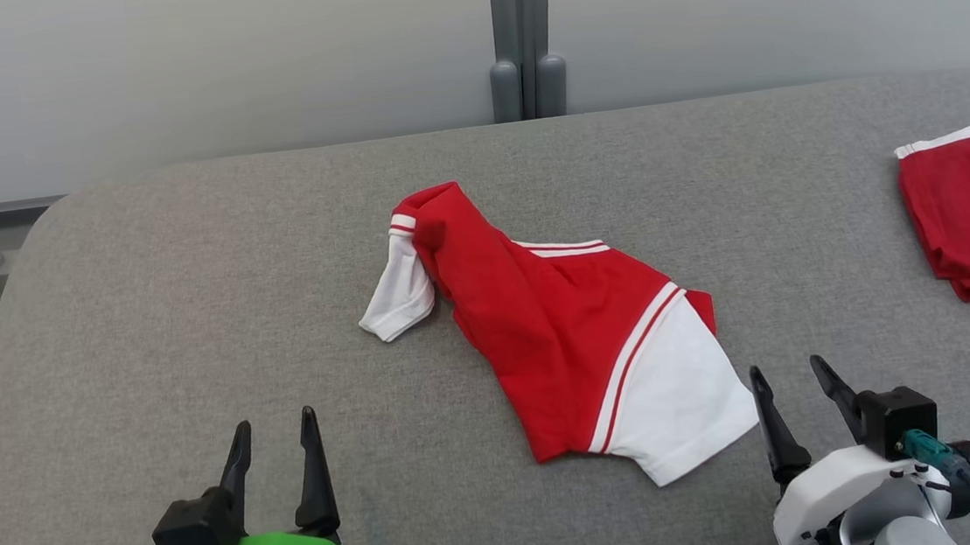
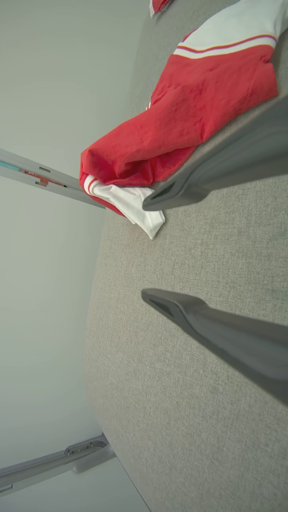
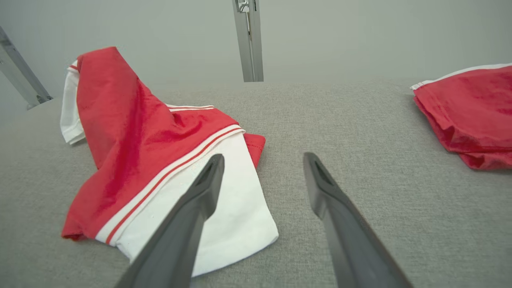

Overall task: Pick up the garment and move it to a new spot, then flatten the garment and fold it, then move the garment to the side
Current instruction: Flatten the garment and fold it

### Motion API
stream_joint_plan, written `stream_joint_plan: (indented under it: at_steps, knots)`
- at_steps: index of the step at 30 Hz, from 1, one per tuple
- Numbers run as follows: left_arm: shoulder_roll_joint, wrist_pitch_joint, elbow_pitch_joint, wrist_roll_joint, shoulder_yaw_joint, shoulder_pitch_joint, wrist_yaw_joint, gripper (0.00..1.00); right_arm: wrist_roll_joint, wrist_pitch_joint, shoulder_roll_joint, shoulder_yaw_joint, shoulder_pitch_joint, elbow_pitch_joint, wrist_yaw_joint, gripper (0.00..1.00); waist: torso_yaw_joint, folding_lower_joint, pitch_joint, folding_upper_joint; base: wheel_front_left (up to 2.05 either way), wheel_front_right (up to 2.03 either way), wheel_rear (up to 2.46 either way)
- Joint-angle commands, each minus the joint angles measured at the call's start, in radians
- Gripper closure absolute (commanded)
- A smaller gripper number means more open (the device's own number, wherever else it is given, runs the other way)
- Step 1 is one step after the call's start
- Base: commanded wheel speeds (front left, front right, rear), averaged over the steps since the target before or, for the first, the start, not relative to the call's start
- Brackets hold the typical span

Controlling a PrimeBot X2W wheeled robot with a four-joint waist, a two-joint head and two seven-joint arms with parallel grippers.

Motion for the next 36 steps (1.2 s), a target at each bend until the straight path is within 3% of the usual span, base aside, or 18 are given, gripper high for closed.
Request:
stream_joint_plan:
  at_steps: [1, 15, 16, 17, 19, 20, 24, 30, 36]
  knots:
    - [0.0, 0.0, -0.001, 0.013, 0.003, 0.0, -0.005, 0.0, -0.01, 0.012, -0.002, -0.007, -0.003, 0.019, -0.002, 0.0, 0.005, 0.0, 0.009, 0.0, 0.0, 0.0, 0.0]
    - [0.0, 0.0, -0.012, 0.005, -0.004, -0.045, 0.001, 0.0, -0.016, 0.057, -0.003, -0.005, -0.142, 0.315, -0.002, 0.02, 0.046, 0.0, 0.085, 0.0, 0.0, 0.0, 0.0]
    - [-0.001, 0.0, -0.013, 0.004, -0.003, -0.046, 0.002, 0.0, -0.013, 0.054, -0.002, -0.002, -0.148, 0.331, -0.002, 0.34, 0.047, 0.0, 0.087, 0.0, 0.0, 0.0, 0.0]
    - [-0.001, 0.0, -0.014, 0.003, -0.002, -0.049, 0.001, 0.0, -0.012, 0.048, -0.002, 0.001, -0.155, 0.348, -0.002, 0.56, 0.048, 0.0, 0.089, 0.0, 0.0, 0.0, 0.0]
    - [-0.001, 0.0, -0.015, 0.004, 0.0, -0.052, 0.002, 0.0, 0.002, 0.033, -0.002, 0.012, -0.168, 0.368, -0.002, 0.82, 0.049, 0.0, 0.093, 0.0, 0.0, 0.0, 0.0]
    - [-0.001, 0.0, -0.016, 0.003, 0.001, -0.053, 0.003, 0.0, 0.008, 0.024, -0.002, 0.017, -0.175, 0.372, -0.002, 1.0, 0.048, 0.0, 0.094, 0.0, 0.0, 0.0, 0.0]
    - [-0.001, 0.0, -0.017, 0.001, 0.003, -0.05, 0.006, 0.0, 0.031, -0.011, -0.003, 0.041, -0.202, 0.331, -0.002, 1.0, 0.041, 0.0, 0.092, 0.0, 0.0, 0.0, 0.0]
    - [-0.001, 0.0, -0.016, 0.0, 0.004, -0.046, 0.007, 0.0, 0.039, -0.028, -0.002, 0.116, -0.2, 0.116, -0.002, 1.0, 0.029, 0.0, 0.081, 0.0, 0.0, 0.0, 0.0]
    - [0.0, 0.0, -0.024, -0.007, 0.004, -0.058, 0.012, 0.0, 0.1, 0.024, -0.001, 0.319, -0.177, -0.063, -0.002, 1.0, 0.048, 0.0, 0.078, 0.0, 0.0, 0.0, 0.0]
